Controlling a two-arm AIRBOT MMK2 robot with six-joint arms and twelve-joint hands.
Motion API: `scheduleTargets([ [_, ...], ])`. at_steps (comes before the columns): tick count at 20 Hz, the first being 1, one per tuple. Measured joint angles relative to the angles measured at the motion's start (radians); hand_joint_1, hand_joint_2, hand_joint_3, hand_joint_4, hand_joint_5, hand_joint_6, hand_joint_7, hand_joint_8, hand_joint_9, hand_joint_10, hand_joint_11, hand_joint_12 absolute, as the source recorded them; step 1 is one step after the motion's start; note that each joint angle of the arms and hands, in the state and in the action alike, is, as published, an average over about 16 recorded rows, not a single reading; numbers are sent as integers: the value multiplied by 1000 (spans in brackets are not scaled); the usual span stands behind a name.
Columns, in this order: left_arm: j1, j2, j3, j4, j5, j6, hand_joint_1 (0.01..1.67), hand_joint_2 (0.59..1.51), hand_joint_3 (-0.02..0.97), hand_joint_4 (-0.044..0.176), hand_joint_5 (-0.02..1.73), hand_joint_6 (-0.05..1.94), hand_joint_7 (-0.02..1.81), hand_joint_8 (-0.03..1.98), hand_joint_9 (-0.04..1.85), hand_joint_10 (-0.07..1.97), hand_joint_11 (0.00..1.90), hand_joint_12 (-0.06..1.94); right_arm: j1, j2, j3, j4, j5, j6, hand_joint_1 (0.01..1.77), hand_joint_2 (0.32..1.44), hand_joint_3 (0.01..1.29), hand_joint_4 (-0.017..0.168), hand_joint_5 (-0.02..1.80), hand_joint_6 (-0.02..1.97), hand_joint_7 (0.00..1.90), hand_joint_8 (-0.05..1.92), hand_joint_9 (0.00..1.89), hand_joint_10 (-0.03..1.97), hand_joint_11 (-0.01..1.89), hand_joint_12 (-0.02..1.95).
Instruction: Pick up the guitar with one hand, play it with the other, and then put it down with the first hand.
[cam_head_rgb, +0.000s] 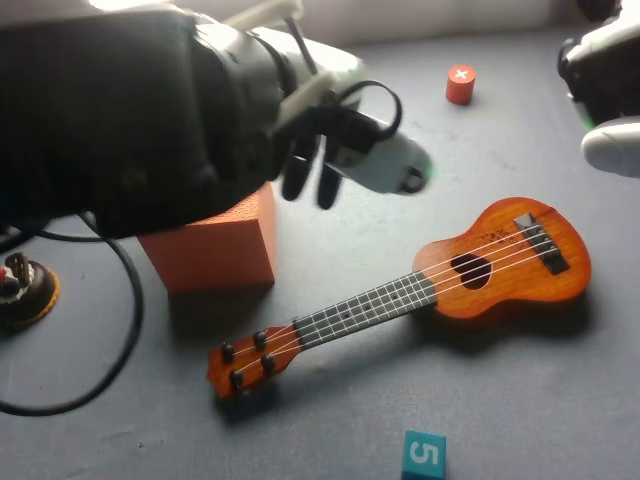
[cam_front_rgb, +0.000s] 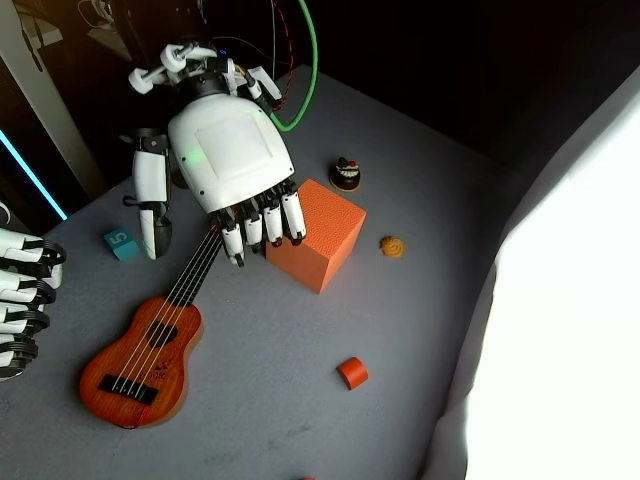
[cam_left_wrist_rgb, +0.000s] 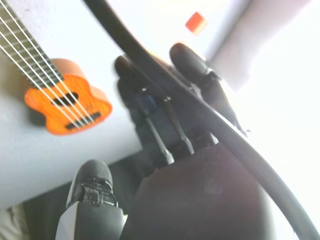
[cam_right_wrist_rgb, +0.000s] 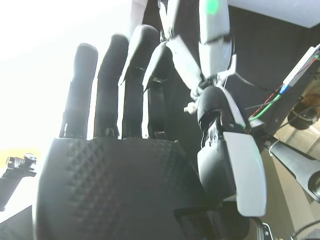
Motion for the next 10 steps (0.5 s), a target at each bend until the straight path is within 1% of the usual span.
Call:
scheduleTargets([
  [2,-30,21,-9,-34,-19,39,13,1214,5,0,933,746,1041,1057,930,1427,678,1780,0,0,-1,0,1,0,174,1337,17,-3,625,1399,871,1277,763,1687,614,1861],
  [3,-43,30,-13,-48,-26,56,14,1227,5,-1,964,829,1074,1147,964,1522,730,1812,0,1,-1,0,1,0,175,1339,17,-3,657,1469,907,1376,811,1764,667,1897],
  [5,-68,44,-19,-70,-34,85,13,1249,5,-1,1008,993,1116,1314,1019,1655,816,1847,-1,1,-2,0,2,0,173,1346,17,-3,704,1555,959,1534,896,1850,773,1909],
  [7,-91,52,-21,-88,-37,108,13,1266,6,0,1012,1152,1129,1436,1058,1732,877,1893,-1,1,-2,-1,3,0,165,1352,17,-3,729,1612,998,1607,960,1891,854,1905],
  [10,-119,57,-21,-110,-37,133,13,1286,6,0,962,1380,1122,1546,1081,1805,932,1917,-1,2,-3,-2,4,0,149,1362,17,-3,732,1639,1019,1658,1007,1929,920,1904],
])
